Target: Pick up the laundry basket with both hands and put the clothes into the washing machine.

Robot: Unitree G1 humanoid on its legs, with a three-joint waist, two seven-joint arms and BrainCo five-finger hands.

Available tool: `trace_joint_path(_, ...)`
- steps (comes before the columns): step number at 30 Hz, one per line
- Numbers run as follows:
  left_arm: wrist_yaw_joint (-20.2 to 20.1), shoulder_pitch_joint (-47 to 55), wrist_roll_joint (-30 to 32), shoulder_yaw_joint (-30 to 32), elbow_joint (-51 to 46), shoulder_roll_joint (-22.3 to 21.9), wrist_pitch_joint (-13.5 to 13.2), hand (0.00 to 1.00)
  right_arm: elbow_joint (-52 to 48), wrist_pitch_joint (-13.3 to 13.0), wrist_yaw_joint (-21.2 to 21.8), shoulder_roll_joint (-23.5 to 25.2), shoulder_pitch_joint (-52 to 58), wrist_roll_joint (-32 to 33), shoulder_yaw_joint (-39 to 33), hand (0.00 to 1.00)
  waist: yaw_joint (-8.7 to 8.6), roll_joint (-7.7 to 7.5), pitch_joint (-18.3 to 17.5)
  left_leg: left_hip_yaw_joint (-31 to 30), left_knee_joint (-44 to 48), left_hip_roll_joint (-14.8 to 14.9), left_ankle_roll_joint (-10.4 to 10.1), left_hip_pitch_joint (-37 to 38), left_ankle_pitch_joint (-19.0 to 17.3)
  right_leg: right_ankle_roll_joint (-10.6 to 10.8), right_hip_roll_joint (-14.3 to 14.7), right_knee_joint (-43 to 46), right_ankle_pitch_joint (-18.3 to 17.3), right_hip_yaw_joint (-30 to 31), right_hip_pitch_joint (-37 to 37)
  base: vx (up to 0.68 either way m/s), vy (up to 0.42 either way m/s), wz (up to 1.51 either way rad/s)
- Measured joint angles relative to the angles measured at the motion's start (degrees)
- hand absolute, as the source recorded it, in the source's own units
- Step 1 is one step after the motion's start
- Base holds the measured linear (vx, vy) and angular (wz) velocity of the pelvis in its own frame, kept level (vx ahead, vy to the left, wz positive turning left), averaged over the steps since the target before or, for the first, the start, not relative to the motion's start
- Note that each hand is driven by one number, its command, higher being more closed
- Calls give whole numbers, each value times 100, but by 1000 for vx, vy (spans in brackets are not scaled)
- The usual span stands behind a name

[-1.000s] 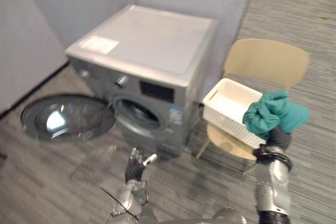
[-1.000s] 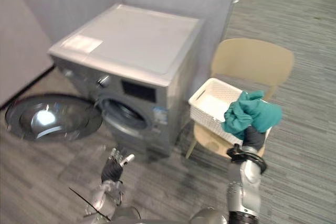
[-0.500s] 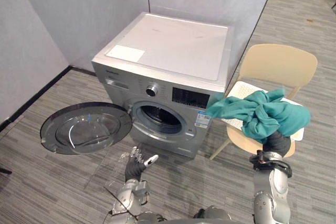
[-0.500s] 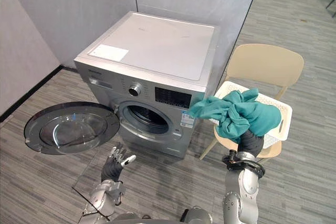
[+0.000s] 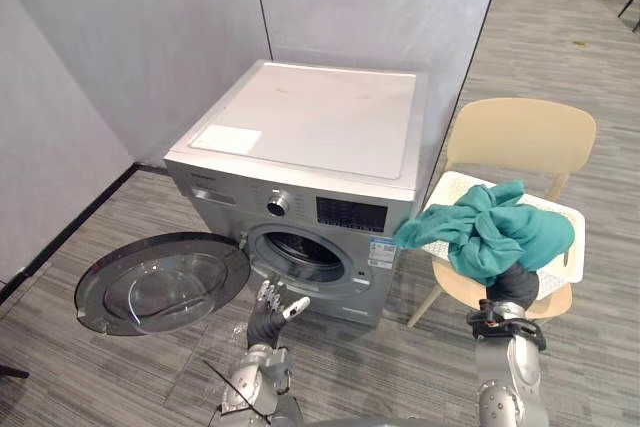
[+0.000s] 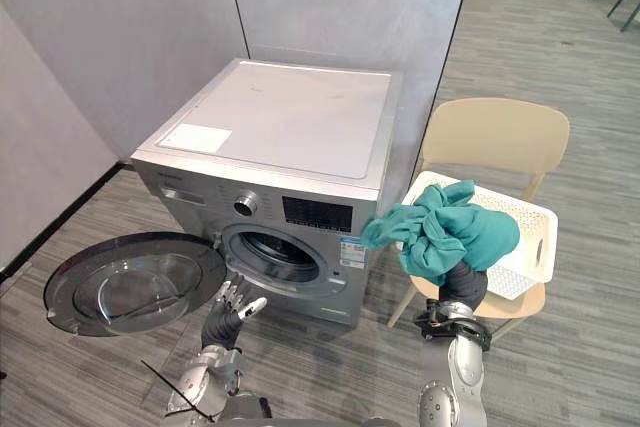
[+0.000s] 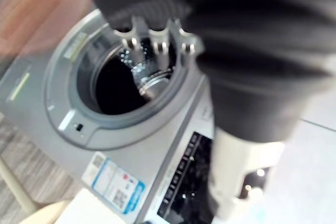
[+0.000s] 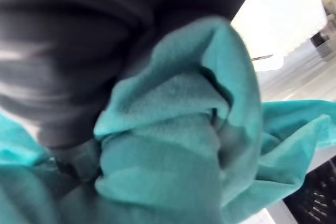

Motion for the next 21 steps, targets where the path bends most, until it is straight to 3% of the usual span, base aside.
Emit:
trace_joint_path(3,-8,-51,-2,-1,31,5,8,0,571,49,34,-5,-132,33,206,100,-59,-58,10,-229,-1601,-349,-532,496,-222,118,-153,259,29,144,-344,60,280,-3)
trace_joint_path(4,-12,-117,-2,-17,74,11,11,0,747,137,140,-27,-148,25,320,100,-97,-215,46,-270,-1830,-595,-546,608,-237,294,-336,268,63,203,-369,47,322,15)
trace_joint_path(6,-20,-156,0,-10,136,61,17,0,841,277,315,-58,-127,-110,486,100,-110,-284,62,-280,-1762,-938,-546,637,-235,514,-641,233,130,195,-292,47,308,15)
trace_joint_path(9,-153,-168,5,-17,135,152,2,0,913,314,584,-96,-145,-306,735,100,-50,-205,83,-270,-1610,-1345,-542,778,-237,727,-1054,67,279,231,-29,38,297,9)
trace_joint_path(12,-155,-230,7,-13,135,266,-33,0,1267,420,656,-249,-443,-593,916,100,51,-184,142,-267,-1513,-1478,-440,628,-277,854,-1163,-24,424,350,-105,9,194,-3)
trace_joint_path(16,-155,-277,3,-13,136,334,-43,0,1823,546,659,-589,-1049,-911,1125,100,65,-29,630,-399,-1111,-1458,-373,218,-313,886,-1187,136,469,251,-317,-40,55,12)
trace_joint_path(21,-153,-524,-1,-21,137,356,-46,0,2625,582,621,-985,-1908,-987,1255,100,100,42,1135,-654,-989,-1446,-234,-162,-229,862,-1271,737,394,31,-712,-67,-32,30)
